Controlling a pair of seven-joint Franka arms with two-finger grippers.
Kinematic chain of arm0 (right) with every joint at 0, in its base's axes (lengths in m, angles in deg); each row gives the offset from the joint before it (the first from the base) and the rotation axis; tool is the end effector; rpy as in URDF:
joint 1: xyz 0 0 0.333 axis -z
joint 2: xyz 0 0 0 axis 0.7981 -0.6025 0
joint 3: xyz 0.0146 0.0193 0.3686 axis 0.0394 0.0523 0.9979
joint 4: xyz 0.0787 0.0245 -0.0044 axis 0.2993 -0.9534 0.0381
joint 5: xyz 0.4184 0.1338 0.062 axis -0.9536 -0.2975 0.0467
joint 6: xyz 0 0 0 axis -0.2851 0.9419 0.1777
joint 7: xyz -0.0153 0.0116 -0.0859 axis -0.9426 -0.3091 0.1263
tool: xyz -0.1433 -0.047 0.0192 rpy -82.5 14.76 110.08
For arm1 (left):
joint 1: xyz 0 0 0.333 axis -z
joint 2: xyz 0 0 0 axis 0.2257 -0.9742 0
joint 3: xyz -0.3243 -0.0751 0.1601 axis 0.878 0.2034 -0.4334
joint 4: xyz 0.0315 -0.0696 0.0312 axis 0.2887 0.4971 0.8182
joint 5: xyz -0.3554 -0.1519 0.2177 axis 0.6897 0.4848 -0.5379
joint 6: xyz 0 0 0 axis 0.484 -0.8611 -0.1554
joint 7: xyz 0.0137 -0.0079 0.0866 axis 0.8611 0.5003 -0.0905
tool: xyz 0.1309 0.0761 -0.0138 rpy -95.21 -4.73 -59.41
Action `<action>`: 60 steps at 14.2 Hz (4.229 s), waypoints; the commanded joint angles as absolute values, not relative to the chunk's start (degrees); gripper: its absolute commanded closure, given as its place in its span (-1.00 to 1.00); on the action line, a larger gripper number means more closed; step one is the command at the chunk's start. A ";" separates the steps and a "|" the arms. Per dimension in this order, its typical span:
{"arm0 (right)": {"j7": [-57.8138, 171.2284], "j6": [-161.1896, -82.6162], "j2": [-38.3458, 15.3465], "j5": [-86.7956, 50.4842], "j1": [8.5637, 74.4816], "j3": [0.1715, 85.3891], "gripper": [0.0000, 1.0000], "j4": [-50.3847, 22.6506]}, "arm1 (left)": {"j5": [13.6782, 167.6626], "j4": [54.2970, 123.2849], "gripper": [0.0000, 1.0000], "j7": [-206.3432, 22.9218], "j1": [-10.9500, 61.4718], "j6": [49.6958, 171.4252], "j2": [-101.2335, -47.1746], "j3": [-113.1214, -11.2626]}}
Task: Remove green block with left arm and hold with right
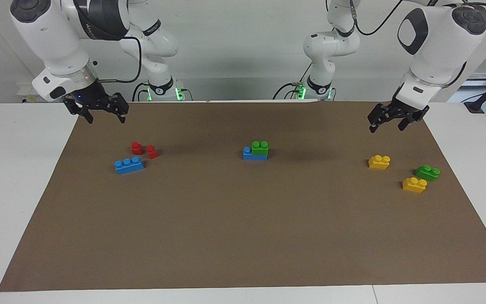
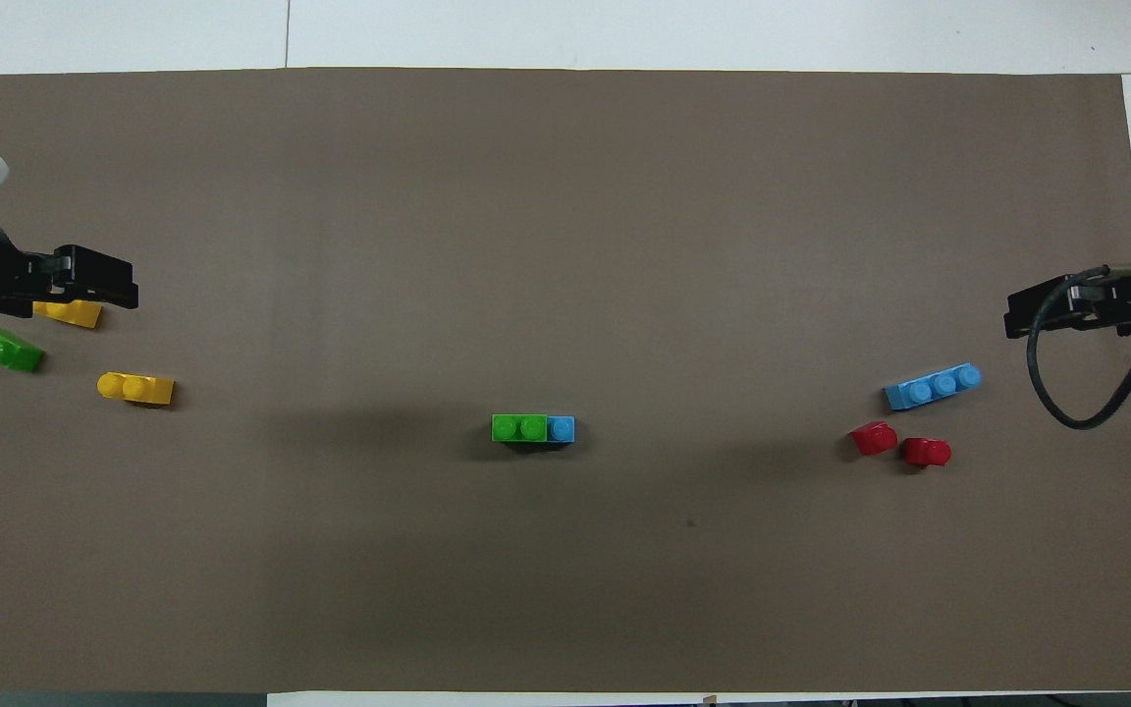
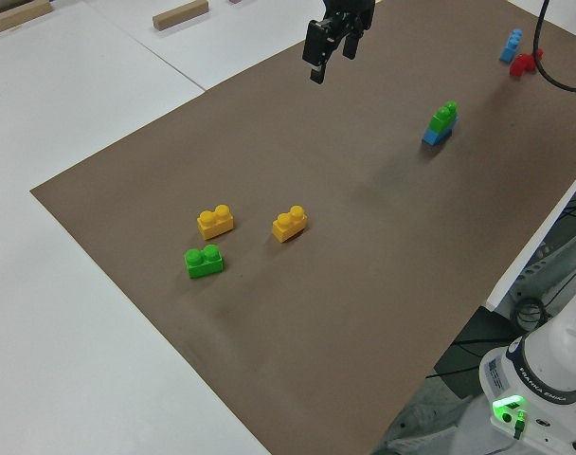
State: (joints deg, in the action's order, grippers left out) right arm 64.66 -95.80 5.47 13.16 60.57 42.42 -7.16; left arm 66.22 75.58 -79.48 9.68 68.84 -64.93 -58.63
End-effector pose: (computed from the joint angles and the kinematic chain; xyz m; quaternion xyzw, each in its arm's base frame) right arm 0.5903 -0.0091 0.5906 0.9994 -0.0054 -0.0344 0.0079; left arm 0.6158 -0.0362 0.5813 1.0000 0.0006 -0.0006 0.0073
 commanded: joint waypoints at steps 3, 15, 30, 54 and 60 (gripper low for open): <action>70.12 -99.92 5.78 13.49 61.03 42.87 -1.00 -8.11 | 67.20 75.74 -1.00 -78.99 9.26 68.95 -64.93 -58.72; 127.13 -104.57 10.08 -3.19 54.97 43.40 -1.00 -22.44 | 67.29 79.61 -1.00 -92.41 10.84 66.84 -62.83 -58.28; 159.25 -128.82 3.23 -14.63 40.31 43.40 -0.94 -29.03 | 71.42 85.75 -1.00 -161.30 27.36 70.16 -59.49 -58.19; 162.35 -153.63 -4.33 -24.13 23.86 43.40 -0.94 -38.70 | 71.60 103.25 -1.00 -203.09 45.38 99.26 -62.21 -58.28; 162.09 -156.00 -7.84 -24.04 23.33 43.40 -0.94 -38.00 | 71.07 106.24 -1.00 -206.69 47.85 104.35 -65.37 -58.36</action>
State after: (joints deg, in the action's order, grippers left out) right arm 162.26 -154.31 -6.67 -22.78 24.05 43.46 -38.19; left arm 70.93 104.41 -204.71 46.50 101.55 -65.52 -57.40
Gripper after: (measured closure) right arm 0.000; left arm 0.000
